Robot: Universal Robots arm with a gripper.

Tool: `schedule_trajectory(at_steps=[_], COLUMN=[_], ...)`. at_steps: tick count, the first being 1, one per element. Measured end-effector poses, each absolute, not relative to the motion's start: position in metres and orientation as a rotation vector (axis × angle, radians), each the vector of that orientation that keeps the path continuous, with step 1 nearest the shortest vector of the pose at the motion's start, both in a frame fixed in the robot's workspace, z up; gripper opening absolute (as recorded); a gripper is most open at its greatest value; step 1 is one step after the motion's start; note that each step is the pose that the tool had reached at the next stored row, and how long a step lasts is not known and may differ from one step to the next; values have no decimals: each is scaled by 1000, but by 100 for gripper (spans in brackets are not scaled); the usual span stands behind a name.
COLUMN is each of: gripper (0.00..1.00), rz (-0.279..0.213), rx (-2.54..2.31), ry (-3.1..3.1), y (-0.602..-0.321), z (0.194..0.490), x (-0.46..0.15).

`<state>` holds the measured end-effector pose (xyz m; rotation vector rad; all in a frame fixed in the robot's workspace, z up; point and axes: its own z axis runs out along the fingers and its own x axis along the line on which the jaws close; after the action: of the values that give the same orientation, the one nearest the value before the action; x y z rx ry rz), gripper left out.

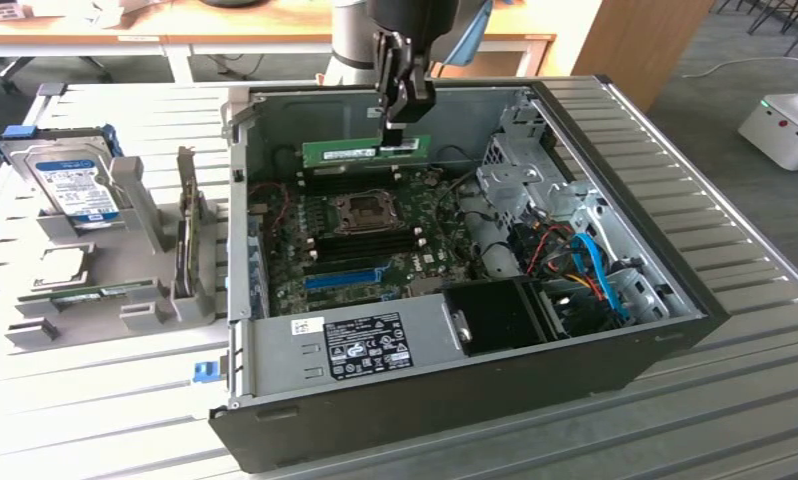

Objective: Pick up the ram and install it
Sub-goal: 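Pick up the ram and move it above insertion slot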

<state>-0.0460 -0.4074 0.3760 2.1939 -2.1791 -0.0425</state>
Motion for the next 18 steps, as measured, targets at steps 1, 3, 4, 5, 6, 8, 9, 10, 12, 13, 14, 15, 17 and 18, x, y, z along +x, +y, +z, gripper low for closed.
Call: schedule_trajectory(at_steps=[1,3,4,5,6,8,9,10,12,13,14,15,17,18], gripper=[12,12,12,12,12,12,12,12,12,12,12,12,12,12], rz=[-42,-43,-43,-43,-44,-44,-44,-45,-45,-45,-45,-45,-45,-45], rx=[2194,2194,2194,2194,2194,2195,2195,2195,2195,2195,2195,2195,2195,2195], ry=[-2179,-2179,-2179,-2179,-2179,-2180,-2180,-2180,-2180,-2180,-2180,-2180,-2180,-2180], y=[-407,-407,-407,-407,-407,-407,-407,-407,-407,-407,-407,-407,-407,-407], z=[375,374,373,372,371,369,368,367,365,365,365,365,365,365], x=[-46,-46,-46,-46,-45,-45,-45,-45,-45,-45,-45,-45,-45,-45])
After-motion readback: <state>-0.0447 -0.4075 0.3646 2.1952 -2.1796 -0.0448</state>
